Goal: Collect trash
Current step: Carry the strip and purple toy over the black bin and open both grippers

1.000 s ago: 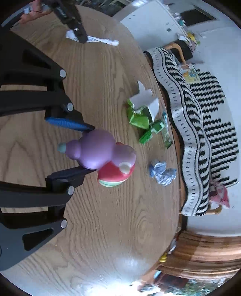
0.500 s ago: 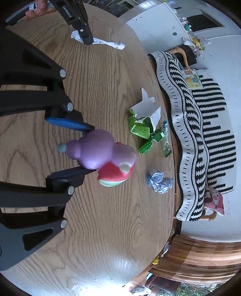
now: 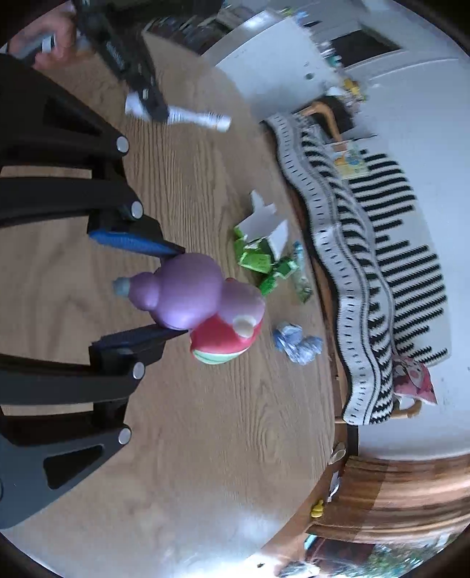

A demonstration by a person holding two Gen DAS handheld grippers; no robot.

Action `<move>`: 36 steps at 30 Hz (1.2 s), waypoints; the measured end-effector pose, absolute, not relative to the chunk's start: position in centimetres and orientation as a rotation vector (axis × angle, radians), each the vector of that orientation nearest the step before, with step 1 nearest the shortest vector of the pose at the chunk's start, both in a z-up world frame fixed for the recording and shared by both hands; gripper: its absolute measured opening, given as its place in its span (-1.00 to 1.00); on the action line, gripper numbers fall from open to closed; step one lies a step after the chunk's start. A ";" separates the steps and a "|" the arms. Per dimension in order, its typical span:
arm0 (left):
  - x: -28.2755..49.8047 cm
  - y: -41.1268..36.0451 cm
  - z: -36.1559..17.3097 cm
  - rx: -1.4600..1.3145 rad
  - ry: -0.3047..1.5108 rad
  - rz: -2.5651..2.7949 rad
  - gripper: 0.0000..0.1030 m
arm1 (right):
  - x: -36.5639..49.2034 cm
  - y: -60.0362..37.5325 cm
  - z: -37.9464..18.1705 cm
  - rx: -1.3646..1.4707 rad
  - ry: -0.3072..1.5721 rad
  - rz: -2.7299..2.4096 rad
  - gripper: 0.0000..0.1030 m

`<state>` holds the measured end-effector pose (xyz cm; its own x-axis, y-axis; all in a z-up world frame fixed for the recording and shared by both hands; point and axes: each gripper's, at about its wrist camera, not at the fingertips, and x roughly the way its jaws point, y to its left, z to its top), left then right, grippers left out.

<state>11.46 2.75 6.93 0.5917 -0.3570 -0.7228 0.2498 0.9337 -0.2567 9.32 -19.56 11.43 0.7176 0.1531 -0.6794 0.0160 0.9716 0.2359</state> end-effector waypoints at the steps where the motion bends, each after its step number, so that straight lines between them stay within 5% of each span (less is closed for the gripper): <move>1: 10.8 1.7 7.6 -0.132 0.860 -0.381 -0.91 | 8.2 -20.2 12.0 0.238 0.756 0.072 -0.28; 11: -0.5 -15.2 10.9 -0.135 0.949 -0.864 -0.91 | -10.7 -34.4 15.4 0.306 0.700 -0.112 -0.28; 19: -8.4 -27.7 3.9 0.061 1.177 -1.019 -0.91 | -20.2 -41.2 4.9 0.520 0.898 -0.228 -0.28; 34: -9.1 -30.7 -0.4 0.167 1.279 -0.990 -0.91 | -22.2 -44.6 1.0 0.686 0.931 -0.235 -0.29; 36: -9.3 -31.3 -1.0 0.194 1.298 -0.997 -0.86 | -21.8 -45.0 0.9 0.699 0.944 -0.232 -0.13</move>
